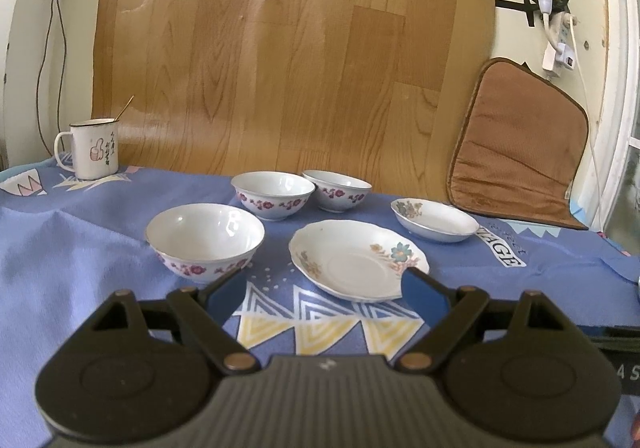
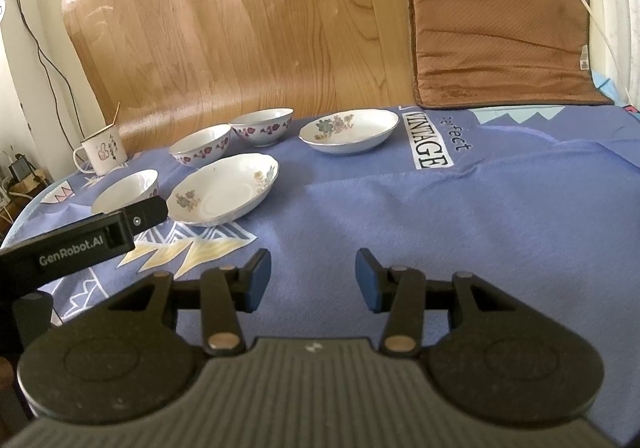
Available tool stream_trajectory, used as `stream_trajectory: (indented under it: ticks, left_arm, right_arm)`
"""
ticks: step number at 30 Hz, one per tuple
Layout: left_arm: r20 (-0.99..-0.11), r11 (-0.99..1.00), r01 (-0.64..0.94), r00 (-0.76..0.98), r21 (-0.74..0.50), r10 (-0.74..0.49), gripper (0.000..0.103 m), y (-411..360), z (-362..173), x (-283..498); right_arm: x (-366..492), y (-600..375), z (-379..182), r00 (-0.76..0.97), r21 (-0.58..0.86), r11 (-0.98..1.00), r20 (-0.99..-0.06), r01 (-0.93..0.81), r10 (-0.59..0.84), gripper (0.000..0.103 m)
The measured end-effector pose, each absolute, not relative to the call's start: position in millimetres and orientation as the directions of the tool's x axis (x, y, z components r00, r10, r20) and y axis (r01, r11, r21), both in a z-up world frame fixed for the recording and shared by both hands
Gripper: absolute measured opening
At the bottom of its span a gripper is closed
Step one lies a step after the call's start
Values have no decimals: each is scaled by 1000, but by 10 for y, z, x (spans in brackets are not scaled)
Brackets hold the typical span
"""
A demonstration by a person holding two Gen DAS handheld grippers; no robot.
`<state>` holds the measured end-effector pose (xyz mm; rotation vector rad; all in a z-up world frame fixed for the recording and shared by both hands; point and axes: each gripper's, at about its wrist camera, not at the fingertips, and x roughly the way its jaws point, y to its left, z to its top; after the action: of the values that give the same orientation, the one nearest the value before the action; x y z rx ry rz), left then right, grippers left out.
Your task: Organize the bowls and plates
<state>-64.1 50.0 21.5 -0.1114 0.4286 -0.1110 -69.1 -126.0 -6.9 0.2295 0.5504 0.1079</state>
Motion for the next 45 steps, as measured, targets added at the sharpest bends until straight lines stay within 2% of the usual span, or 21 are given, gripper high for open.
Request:
stream_trajectory:
  ticks: [26,45]
  left_arm:
    - [-416,981,74,898,-180,-144,88,574,211,-615]
    - [-423,972,55,894,-228,-150,85,654,201,-587]
  right_arm:
    - [-603,-1310,-1,846,270,963,-507,-25,164,49]
    - [161,-1268,168,782,388,919,-551,-70,293,49]
